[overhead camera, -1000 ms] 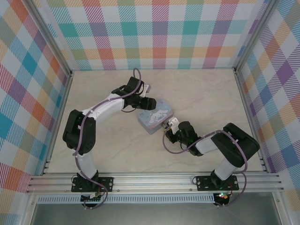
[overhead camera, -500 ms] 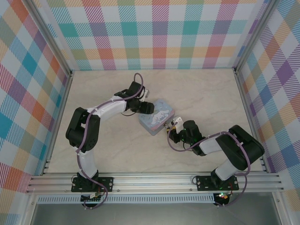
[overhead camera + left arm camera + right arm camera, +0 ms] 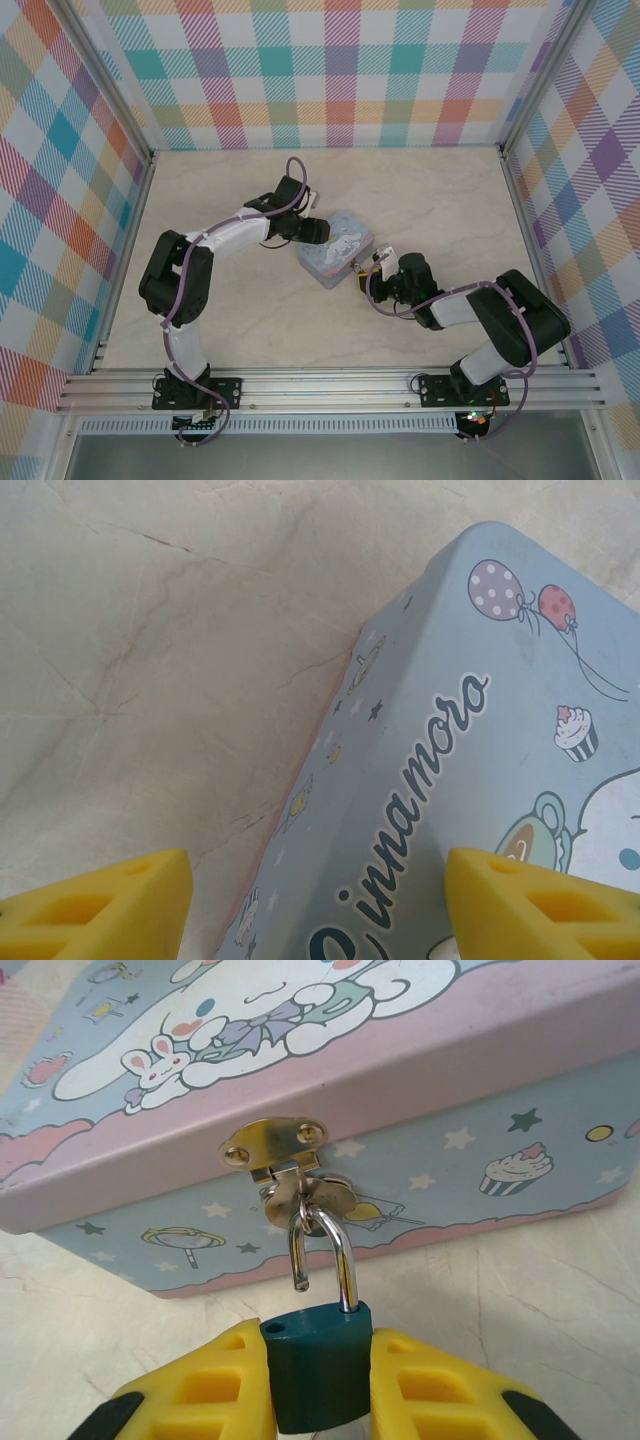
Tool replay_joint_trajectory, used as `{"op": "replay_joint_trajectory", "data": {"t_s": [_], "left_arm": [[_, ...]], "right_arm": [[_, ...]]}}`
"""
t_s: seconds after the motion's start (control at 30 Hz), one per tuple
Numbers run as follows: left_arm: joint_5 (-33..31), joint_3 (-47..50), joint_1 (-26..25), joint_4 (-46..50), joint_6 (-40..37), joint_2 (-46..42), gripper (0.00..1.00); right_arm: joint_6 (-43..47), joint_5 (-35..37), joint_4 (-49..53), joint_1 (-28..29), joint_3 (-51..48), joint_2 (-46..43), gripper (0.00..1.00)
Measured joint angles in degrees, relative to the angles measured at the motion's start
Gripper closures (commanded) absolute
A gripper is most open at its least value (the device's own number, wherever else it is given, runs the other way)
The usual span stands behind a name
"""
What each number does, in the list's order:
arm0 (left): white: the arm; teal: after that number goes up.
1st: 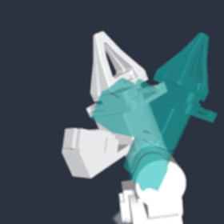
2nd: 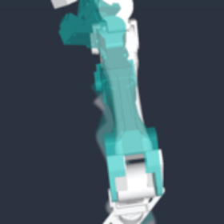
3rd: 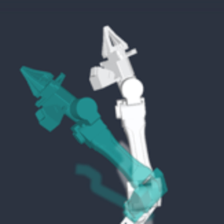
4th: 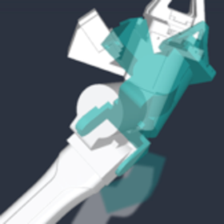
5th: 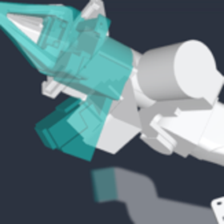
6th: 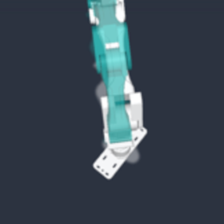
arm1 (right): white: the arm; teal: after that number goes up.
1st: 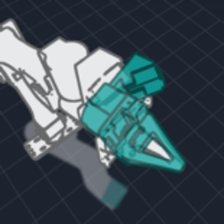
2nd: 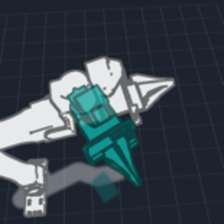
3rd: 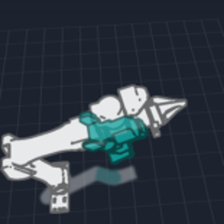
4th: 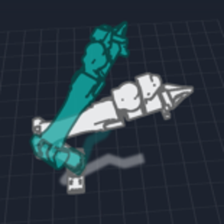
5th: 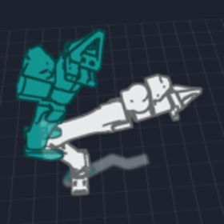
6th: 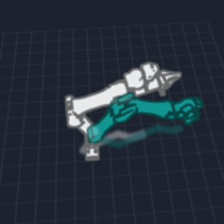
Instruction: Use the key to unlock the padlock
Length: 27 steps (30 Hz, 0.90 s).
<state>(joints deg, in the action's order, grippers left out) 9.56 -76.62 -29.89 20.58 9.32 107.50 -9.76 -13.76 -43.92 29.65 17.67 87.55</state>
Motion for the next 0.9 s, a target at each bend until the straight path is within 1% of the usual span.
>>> {"op": "replay_joint_trajectory", "data": {"t_s": [0.13,0.3,0.47,0.63,0.9], "left_arm": [[-0.3,0.5,-0.1,-0.4,-0.2,-0.4,0.33],[-0.8,1.5,-0.4,-1.3,-0.2,-0.9,0.33],[-2.4,2.4,-1.0,-2.3,-0.2,-1.4,0.32],[-5.7,3.5,-2.1,-3.2,-0.2,-2.2,0.32],[-9.7,4.8,-3.0,-4.3,-0.1,-3.2,0.31]], "right_arm": [[-2.3,-3.0,0.5,-0.7,0.0,0.0,1.00],[-5.3,-4.9,1.1,-1.2,0.1,0.1,1.00],[-9.3,-4.9,-0.9,-1.2,0.2,2.4,1.00],[-13.0,-4.4,-3.8,-1.2,0.8,5.6,1.00],[-16.0,-2.6,-5.5,-1.2,1.2,5.9,1.00]]}}
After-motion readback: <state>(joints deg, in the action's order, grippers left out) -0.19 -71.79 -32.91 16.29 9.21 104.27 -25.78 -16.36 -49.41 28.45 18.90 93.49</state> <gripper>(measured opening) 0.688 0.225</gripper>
